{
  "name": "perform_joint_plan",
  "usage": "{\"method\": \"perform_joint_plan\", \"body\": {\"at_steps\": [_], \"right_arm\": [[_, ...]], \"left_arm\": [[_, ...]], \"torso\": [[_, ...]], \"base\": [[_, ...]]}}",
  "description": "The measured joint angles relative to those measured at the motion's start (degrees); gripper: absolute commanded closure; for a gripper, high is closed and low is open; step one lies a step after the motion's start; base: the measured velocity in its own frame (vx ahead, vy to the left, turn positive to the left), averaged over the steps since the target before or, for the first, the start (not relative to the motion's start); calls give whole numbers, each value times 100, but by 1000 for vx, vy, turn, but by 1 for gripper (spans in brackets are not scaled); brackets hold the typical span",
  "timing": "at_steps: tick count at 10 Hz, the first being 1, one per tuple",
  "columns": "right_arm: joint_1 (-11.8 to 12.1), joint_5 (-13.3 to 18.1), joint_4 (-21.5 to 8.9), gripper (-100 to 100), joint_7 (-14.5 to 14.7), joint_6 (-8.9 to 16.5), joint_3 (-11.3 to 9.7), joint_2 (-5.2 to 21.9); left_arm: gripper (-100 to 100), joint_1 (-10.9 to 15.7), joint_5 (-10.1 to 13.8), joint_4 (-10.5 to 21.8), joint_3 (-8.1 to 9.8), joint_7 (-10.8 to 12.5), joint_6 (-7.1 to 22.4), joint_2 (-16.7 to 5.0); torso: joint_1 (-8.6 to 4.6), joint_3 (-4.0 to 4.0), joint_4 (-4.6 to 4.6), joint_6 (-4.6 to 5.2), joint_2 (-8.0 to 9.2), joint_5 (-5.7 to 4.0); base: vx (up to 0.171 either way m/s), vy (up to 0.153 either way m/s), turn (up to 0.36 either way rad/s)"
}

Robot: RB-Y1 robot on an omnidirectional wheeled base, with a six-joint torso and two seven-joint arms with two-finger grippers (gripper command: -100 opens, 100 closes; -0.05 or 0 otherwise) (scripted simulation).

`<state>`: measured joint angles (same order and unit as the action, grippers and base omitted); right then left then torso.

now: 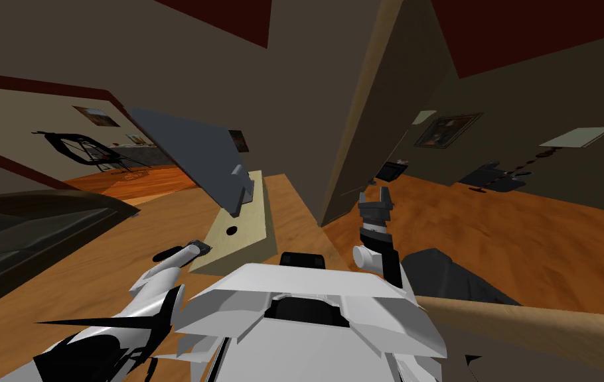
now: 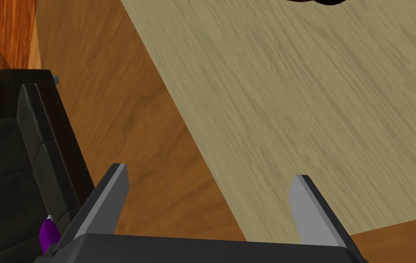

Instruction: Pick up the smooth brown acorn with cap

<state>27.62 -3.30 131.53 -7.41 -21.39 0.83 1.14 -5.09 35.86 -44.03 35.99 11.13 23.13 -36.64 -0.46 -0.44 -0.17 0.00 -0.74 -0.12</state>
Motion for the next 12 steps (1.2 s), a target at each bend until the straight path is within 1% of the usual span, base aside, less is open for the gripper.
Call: {"method": "perform_joint_plan", "body": {"at_steps": [2,4,5,6,7,9,10,11,12], "right_arm": [[0,0,0,0,0,0,0,1],[0,0,0,0,0,0,1,1],[0,0,0,0,0,0,1,1],[0,0,0,0,0,0,1,1],[0,0,0,0,0,0,1,1],[-1,0,0,0,0,0,1,1],[-2,0,0,0,0,0,1,1],[-3,0,0,0,0,0,1,1],[-2,0,-1,0,0,0,1,2]], "left_arm": [[-100,116,62,249,140,15,122,-10],[-100,312,174,595,339,7,284,-60],[-100,426,240,817,423,-18,335,-79],[-100,495,249,926,507,-2,403,-75],[-100,515,233,940,584,54,487,-40],[-100,636,301,1140,660,21,531,-64],[0,645,303,1151,666,20,540,-64],[-100,645,303,1149,665,20,539,-64],[-100,653,225,1054,518,170,542,-21]], "torso": [[20,6,2,1,9,4],[27,5,2,0,8,4],[29,-1,0,2,-2,6],[30,-1,0,2,-1,6],[41,0,0,1,1,8],[56,14,5,1,26,11],[58,25,9,1,46,11],[60,35,13,0,63,12],[67,39,14,-2,69,13]], "base": [[163,-94,75],[189,-73,96],[191,-74,65],[184,-40,56],[121,-13,19],[84,-7,19],[11,-1,-2],[6,20,121],[4,37,209]]}}
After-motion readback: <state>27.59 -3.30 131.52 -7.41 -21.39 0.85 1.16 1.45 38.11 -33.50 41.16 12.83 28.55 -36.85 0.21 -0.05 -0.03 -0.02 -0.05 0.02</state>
